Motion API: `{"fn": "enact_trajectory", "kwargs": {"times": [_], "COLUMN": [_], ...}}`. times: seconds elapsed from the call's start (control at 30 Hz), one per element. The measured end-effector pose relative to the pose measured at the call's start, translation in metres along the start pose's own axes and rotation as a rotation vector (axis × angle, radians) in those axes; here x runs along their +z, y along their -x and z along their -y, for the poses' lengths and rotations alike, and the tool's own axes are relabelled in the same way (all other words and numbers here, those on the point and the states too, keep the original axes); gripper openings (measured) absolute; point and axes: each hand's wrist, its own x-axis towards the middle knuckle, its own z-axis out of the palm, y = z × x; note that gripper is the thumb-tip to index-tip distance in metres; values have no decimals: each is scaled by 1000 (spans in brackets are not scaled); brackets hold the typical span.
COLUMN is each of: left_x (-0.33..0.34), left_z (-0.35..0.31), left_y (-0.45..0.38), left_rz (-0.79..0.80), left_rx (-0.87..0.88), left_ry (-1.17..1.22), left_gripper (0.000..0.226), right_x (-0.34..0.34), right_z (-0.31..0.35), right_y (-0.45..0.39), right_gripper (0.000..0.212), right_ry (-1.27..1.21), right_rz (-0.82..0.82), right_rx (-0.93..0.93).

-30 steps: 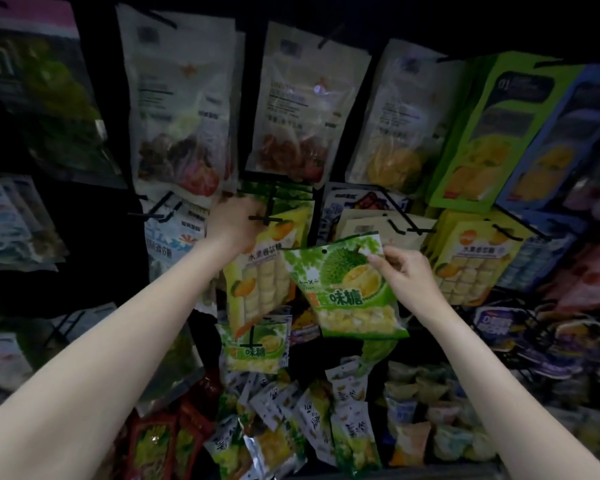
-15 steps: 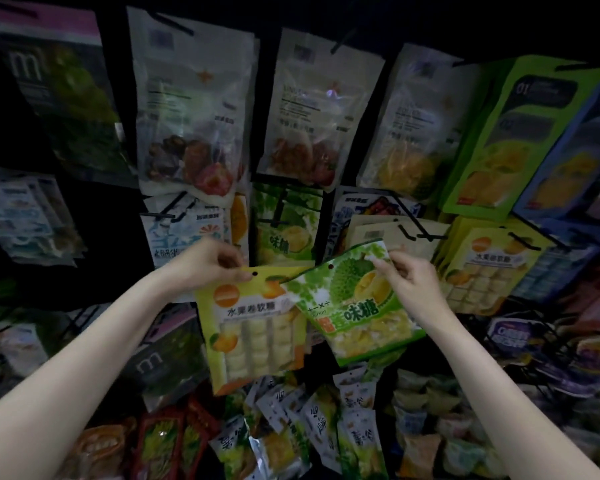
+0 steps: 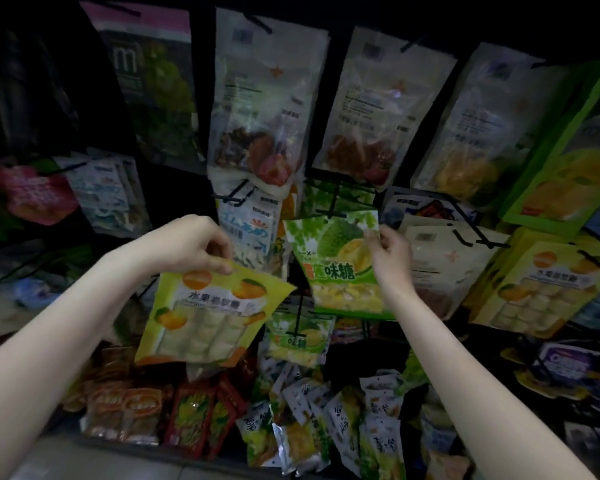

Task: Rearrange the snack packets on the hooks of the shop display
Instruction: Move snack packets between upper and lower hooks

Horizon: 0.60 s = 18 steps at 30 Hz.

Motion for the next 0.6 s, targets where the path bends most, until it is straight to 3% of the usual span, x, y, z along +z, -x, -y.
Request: {"fn": "enact_trajectory", "kwargs": {"times": [0.23, 0.43, 0.6], "left_x": [6, 14, 16], "left_z": [-17, -28, -28], "left_y": [-13, -17, -17], "left_rz": [-91, -105, -95], "left_rx": [75, 94, 99], "left_ry": [146, 341, 316], "left_gripper": [27, 20, 19], "right_x": [19, 10, 8], "right_z": [3, 14, 15], "right_y": [7, 4, 6], "right_gripper": [20, 27, 26], "right_ry": [-39, 67, 153], "right_rz": [-81, -71, -45], "right_rx": [115, 114, 44]}}
